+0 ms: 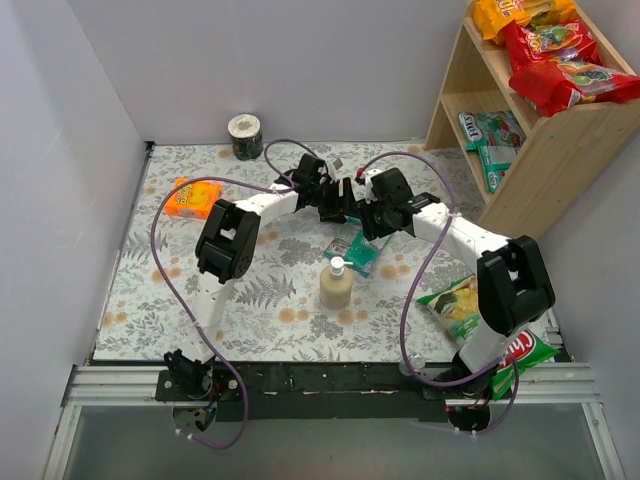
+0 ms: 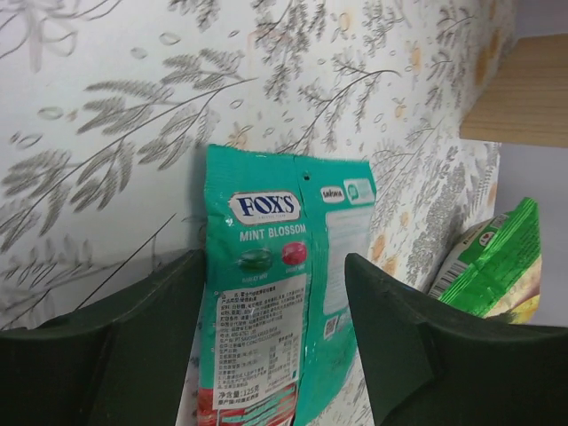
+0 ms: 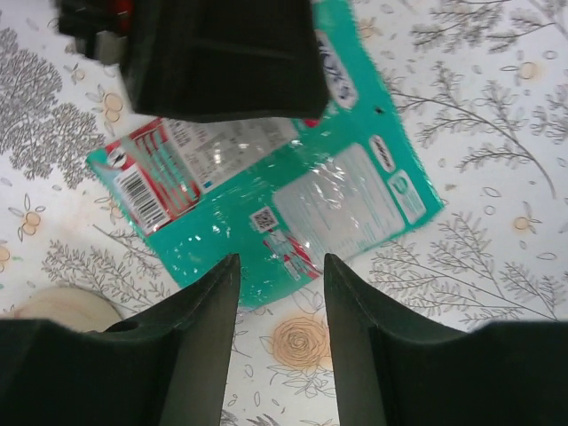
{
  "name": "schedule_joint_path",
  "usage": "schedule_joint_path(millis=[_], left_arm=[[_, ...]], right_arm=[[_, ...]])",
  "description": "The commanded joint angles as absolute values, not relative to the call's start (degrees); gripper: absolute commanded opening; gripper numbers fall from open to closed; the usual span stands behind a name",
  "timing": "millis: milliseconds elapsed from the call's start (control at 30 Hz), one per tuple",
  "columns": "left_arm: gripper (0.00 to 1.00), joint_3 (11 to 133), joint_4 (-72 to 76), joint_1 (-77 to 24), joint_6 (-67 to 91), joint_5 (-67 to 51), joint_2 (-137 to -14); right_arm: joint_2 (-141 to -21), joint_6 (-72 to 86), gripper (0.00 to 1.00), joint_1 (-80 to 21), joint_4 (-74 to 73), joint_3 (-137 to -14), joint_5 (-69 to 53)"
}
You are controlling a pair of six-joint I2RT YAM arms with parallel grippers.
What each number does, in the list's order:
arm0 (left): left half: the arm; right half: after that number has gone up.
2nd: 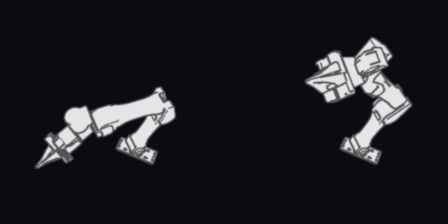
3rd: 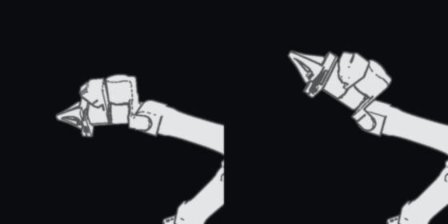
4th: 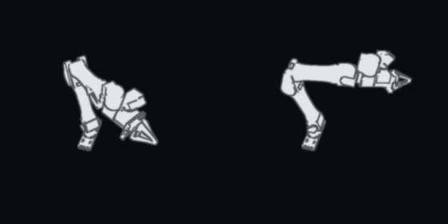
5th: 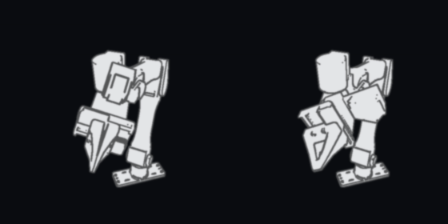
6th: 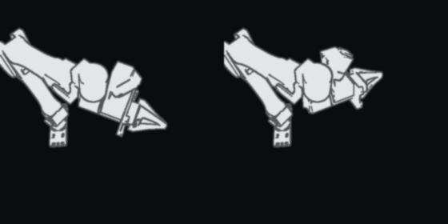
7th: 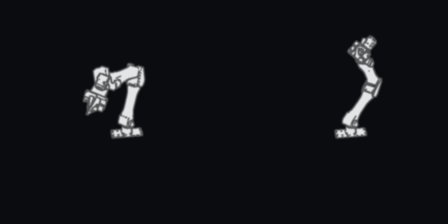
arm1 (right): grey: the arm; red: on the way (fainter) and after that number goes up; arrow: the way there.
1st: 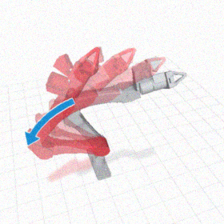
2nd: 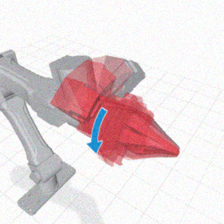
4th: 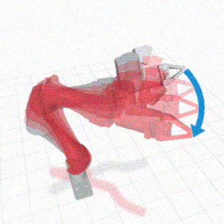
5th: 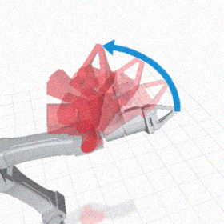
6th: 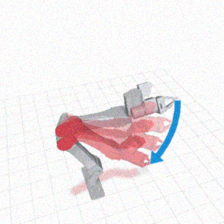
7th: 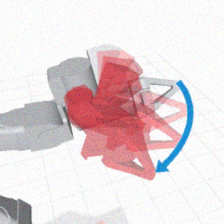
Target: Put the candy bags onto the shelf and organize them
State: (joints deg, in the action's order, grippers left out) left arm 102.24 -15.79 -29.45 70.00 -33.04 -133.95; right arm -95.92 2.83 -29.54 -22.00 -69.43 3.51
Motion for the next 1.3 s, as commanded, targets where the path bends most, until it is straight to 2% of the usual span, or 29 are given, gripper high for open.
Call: schedule_joint_path(millis=[0, 167, 333, 500, 700, 867, 1267], left_arm=[[0.63, 107.7, -13.4, -30.7, 70.0, -39.6, -135.4], [0.64, 108.1, -12.7, -31.1, 71.5, -37.9, -135.4], [0.67, 108.6, -16.3, -29.7, 73.6, -27.6, -132.7], [0.71, 102.1, -17.5, -24.0, 75.0, -23.0, -126.1], [0.73, 93.3, -19.2, -16.1, 73.1, -19.5, -118.0], [0.73, 87.3, -19.3, -11.1, 71.5, -16.7, -110.9], [0.74, 78.8, -21.5, -10.5, 71.2, -19.5, -100.3]], right_arm=[[-96.1, 0.2, 0.50, -30.8, -21.8, -70.1, 0.4], [-95.4, -3.8, 0.55, -32.6, -21.2, -67.9, -4.2], [-98.5, -5.6, 0.60, -36.1, -20.4, -68.7, -4.5], [-103.1, -5.4, 0.61, -38.3, -21.3, -71.2, -3.3], [-107.1, -4.1, 0.60, -38.4, -21.6, -70.9, 5.8], [-108.7, -3.1, 0.60, -37.5, -22.4, -72.4, 21.3], [-110.6, -5.2, 0.60, -35.0, -19.4, -75.6, 28.3]])
